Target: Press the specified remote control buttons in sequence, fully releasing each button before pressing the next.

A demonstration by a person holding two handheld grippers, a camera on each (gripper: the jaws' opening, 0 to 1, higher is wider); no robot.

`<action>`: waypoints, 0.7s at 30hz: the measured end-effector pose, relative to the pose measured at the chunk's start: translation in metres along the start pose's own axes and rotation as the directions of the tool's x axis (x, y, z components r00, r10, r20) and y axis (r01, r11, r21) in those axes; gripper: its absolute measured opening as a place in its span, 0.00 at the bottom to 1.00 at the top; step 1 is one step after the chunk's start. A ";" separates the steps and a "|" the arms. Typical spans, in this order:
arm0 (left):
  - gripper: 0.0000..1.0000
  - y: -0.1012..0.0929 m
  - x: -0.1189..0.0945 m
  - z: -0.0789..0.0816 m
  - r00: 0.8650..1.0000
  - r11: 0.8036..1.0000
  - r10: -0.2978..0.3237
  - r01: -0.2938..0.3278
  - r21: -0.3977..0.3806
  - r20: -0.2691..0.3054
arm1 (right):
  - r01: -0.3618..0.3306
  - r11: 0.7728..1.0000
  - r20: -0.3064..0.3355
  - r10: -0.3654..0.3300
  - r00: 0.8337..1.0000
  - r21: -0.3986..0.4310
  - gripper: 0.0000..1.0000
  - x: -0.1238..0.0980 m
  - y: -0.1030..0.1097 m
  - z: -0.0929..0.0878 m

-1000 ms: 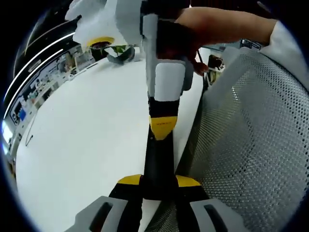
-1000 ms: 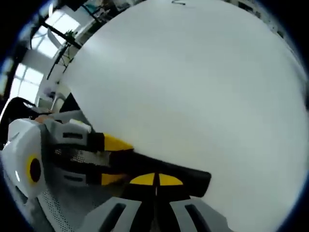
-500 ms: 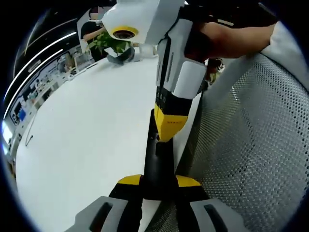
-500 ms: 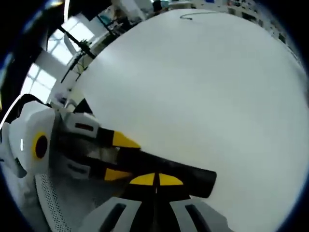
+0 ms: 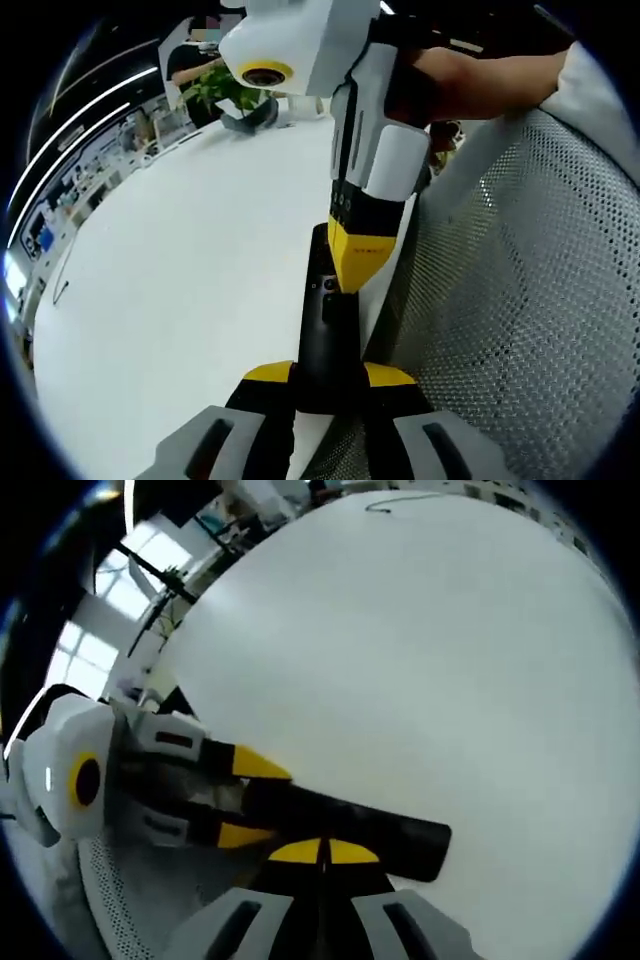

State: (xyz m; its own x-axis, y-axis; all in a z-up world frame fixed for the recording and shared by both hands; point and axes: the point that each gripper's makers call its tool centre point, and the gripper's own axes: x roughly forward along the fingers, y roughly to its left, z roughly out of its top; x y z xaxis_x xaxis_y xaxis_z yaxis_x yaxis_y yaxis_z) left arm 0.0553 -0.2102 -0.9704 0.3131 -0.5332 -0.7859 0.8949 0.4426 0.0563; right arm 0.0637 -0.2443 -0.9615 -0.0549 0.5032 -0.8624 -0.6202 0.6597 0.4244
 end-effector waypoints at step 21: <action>0.24 0.000 -0.001 -0.002 1.000 1.000 0.002 -0.002 0.017 -0.001 | 0.040 0.996 0.016 -0.039 0.999 -0.080 0.00 0.003 0.001 -0.002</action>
State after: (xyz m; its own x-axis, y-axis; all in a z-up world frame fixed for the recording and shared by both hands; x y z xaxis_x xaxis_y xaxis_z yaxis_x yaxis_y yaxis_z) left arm 0.0545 -0.2088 -0.9708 0.3147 -0.5319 -0.7862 0.8996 0.4313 0.0683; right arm 0.0614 -0.2439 -0.9642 -0.0180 0.4861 -0.8737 -0.6828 0.6324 0.3660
